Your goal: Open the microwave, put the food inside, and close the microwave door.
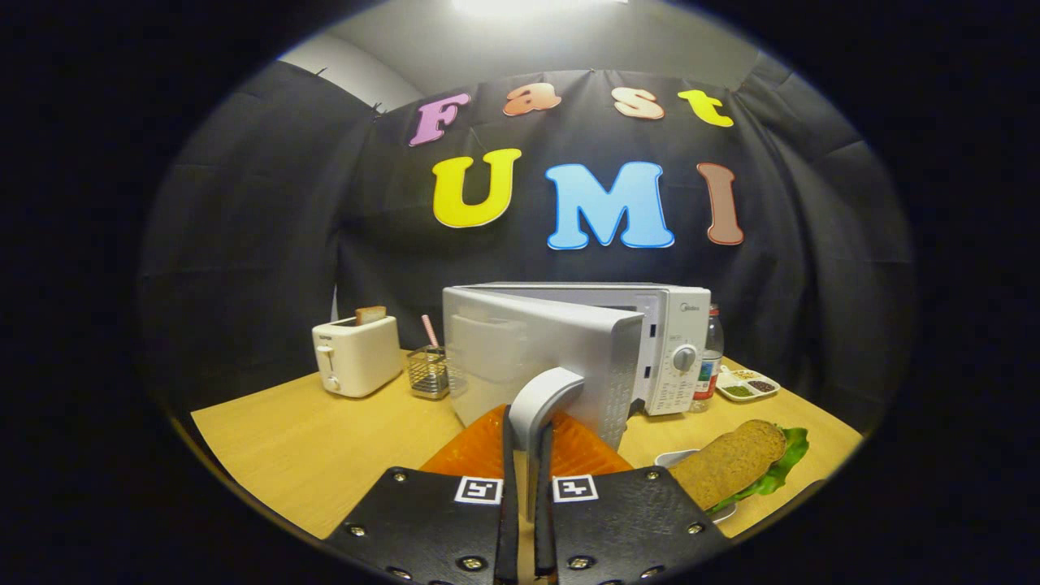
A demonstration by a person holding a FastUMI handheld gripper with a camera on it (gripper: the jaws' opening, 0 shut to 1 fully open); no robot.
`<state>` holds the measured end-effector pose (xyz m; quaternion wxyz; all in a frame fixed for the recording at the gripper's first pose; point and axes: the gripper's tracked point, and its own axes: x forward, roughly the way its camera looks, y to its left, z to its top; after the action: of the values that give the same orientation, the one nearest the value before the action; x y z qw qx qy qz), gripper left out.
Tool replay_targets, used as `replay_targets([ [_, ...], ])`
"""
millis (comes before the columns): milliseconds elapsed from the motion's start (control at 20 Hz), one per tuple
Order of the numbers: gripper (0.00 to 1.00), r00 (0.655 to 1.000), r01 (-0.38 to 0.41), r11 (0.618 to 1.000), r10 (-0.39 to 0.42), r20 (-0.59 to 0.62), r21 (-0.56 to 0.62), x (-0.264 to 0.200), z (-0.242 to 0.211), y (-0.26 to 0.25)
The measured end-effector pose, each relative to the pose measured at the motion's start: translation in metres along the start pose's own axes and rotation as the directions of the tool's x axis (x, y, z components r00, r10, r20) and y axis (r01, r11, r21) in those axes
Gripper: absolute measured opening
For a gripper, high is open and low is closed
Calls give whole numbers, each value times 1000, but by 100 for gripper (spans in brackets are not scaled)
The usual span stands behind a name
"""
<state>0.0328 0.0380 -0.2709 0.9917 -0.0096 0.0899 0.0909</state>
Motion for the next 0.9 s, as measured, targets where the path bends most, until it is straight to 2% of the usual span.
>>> replay_targets([
  [200,8,999,-31,999,32,30,-29,-11,-1,62],
  [300,8,999,-6,1000,7,37,-24,-11,-3,87],
  [700,8,973,205,979,-204,106,6,0,-1,159],
  [900,7,956,271,962,-269,113,-6,9,-2,186],
])
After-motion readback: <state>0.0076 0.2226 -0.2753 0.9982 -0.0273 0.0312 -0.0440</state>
